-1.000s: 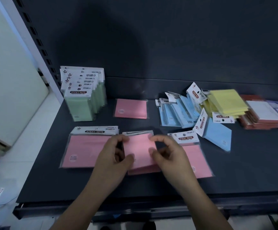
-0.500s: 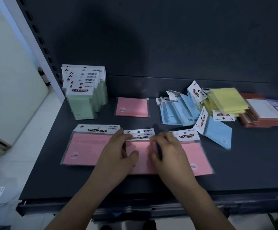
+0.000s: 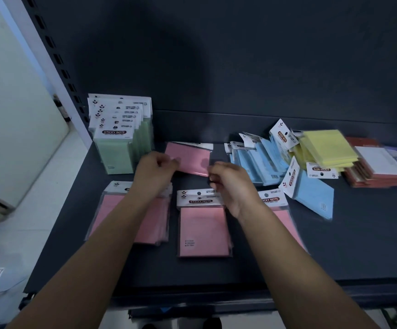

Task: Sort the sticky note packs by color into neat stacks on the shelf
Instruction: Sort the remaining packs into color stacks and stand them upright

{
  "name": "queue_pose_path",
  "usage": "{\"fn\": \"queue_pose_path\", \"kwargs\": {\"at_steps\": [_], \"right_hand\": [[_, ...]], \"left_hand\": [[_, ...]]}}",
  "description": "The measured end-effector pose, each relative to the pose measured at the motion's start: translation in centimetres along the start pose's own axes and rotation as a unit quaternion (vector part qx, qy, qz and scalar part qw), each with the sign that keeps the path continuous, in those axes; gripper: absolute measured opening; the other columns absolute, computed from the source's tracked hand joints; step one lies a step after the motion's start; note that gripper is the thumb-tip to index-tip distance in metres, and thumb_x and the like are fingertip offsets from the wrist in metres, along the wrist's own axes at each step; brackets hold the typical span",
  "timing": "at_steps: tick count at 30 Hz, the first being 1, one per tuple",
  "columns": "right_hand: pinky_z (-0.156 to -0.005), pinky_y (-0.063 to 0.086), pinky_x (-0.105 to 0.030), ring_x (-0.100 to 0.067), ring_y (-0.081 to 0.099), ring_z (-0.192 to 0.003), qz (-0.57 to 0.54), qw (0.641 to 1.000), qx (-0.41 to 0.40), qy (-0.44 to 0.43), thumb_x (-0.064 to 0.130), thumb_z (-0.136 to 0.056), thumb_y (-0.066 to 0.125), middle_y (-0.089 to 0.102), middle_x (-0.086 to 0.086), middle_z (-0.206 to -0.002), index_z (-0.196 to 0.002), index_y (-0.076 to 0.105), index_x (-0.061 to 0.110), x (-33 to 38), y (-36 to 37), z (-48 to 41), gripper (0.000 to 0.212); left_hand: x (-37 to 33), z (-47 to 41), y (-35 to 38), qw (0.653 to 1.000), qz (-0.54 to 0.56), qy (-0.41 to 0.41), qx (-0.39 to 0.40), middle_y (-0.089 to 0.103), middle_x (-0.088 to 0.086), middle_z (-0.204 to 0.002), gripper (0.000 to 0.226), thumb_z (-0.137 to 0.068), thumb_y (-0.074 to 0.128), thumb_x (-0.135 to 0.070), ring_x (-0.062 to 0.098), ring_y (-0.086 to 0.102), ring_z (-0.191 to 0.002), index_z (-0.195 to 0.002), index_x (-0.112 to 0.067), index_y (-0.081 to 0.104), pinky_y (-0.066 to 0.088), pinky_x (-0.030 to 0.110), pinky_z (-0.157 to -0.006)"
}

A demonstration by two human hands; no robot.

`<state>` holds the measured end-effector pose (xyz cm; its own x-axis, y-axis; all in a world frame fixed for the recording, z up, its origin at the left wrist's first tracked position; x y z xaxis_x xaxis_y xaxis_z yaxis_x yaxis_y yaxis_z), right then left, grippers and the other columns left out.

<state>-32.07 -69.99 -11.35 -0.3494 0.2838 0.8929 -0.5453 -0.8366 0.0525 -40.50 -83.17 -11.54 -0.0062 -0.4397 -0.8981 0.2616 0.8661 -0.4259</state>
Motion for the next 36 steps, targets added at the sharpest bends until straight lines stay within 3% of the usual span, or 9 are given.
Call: {"fn": "queue_pose_path", "kwargs": {"at_steps": [2,5,12,17,20,24,28,31,36], "right_hand": [[-0.053,0.036,-0.018,-0.010,0.044,-0.058,-0.059,0.998,0.025,0.014,0.008,-0.086,0.058,0.051,-0.001,-0.066,-0.088,0.060,0.011,-0.2,0.0,0.1,0.004],[-0.055,0.043,-0.018,-0.010,0.051,-0.055,-0.113,0.990,0.080,0.024,0.009,-0.088,0.059,0.057,-0.001,-0.064,-0.090,0.063,0.007,0.2,1.1,0.6,0.005],[-0.066,0.038,-0.020,-0.005,0.048,-0.064,0.073,0.986,0.041,-0.144,0.003,-0.086,0.058,0.055,0.005,-0.073,-0.087,0.061,0.020,1.7,3.2,1.6,0.017],[-0.087,0.045,-0.027,-0.015,0.054,-0.095,0.225,0.934,-0.031,-0.277,0.024,-0.084,0.065,0.053,0.000,-0.101,-0.100,0.060,0.024,1.4,4.5,2.8,0.016],[-0.072,0.044,-0.024,-0.014,0.055,-0.078,0.181,0.955,0.012,-0.233,0.024,-0.086,0.065,0.058,-0.001,-0.094,-0.101,0.056,0.022,0.8,5.5,3.3,0.018],[-0.067,0.045,-0.023,-0.013,0.050,-0.070,0.144,0.968,0.071,-0.191,0.004,-0.084,0.063,0.055,0.003,-0.093,-0.099,0.051,0.028,-0.8,7.4,3.8,0.031],[-0.078,0.041,-0.014,-0.007,0.050,-0.077,0.315,0.901,0.066,-0.291,0.000,-0.085,0.057,0.052,0.000,-0.110,-0.111,0.057,0.017,-1.4,8.7,4.6,0.031],[-0.089,0.035,-0.017,-0.013,0.053,-0.094,0.434,0.836,0.055,-0.331,0.005,-0.085,0.055,0.050,-0.003,-0.118,-0.115,0.058,0.011,-1.7,9.4,5.2,0.030],[-0.088,0.032,-0.019,-0.019,0.051,-0.105,0.492,0.805,0.027,-0.329,0.011,-0.089,0.052,0.048,-0.004,-0.121,-0.124,0.053,0.010,-1.0,8.3,6.6,0.035]], "left_hand": [[-0.4,0.4,-1.0,0.997,0.062,0.015,-0.042,0.054,-0.001,-0.077,0.004,-0.086,0.062,-0.008,0.004,0.048,-0.067,-0.084,-0.011,0.060,0.038,0.022,-0.069],[-1.2,1.6,-1.8,0.988,0.151,0.028,-0.005,0.050,-0.001,-0.070,0.030,-0.081,0.060,0.007,0.009,0.047,-0.066,-0.068,-0.018,0.051,0.042,0.019,-0.063],[-0.9,4.8,-5.1,0.961,0.258,0.034,0.092,0.070,-0.013,-0.091,0.042,-0.085,0.047,0.013,0.003,0.060,-0.078,-0.098,-0.022,0.067,0.049,0.016,-0.068],[0.8,5.9,-8.2,0.928,0.372,-0.015,0.017,0.070,-0.002,-0.106,0.037,-0.087,0.048,0.009,0.010,0.064,-0.089,-0.100,-0.018,0.070,0.055,0.019,-0.075],[2.5,7.4,-10.0,0.917,0.398,-0.034,-0.019,0.071,0.000,-0.104,0.036,-0.086,0.049,0.009,0.008,0.063,-0.082,-0.102,-0.017,0.069,0.053,0.016,-0.070],[4.7,9.2,-10.6,0.954,0.295,-0.043,-0.025,0.066,-0.003,-0.092,0.044,-0.083,0.049,0.015,0.003,0.056,-0.069,-0.099,-0.022,0.068,0.048,0.011,-0.059],[6.5,9.0,-10.6,0.997,0.067,0.004,-0.039,0.062,-0.007,-0.094,0.044,-0.081,0.059,0.007,0.010,0.055,-0.080,-0.094,-0.034,0.063,0.045,0.020,-0.071],[6.3,9.0,-10.6,0.979,-0.158,0.094,-0.087,0.060,-0.010,-0.105,0.027,-0.077,0.061,-0.017,0.016,0.048,-0.092,-0.103,-0.022,0.063,0.038,0.024,-0.080],[6.7,9.3,-10.6,0.982,-0.167,0.060,-0.069,0.059,-0.002,-0.100,0.038,-0.081,0.065,-0.016,0.020,0.054,-0.091,-0.117,-0.014,0.052,0.036,0.027,-0.074]]}}
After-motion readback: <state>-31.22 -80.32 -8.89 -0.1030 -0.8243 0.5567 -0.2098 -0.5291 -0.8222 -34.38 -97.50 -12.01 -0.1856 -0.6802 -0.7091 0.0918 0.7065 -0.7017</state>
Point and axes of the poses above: each hand's wrist, its own z-axis away from the middle knuckle, its own y-axis out of the palm, x = y × z, the point moved 3 cm from there along -z, towards the middle knuckle
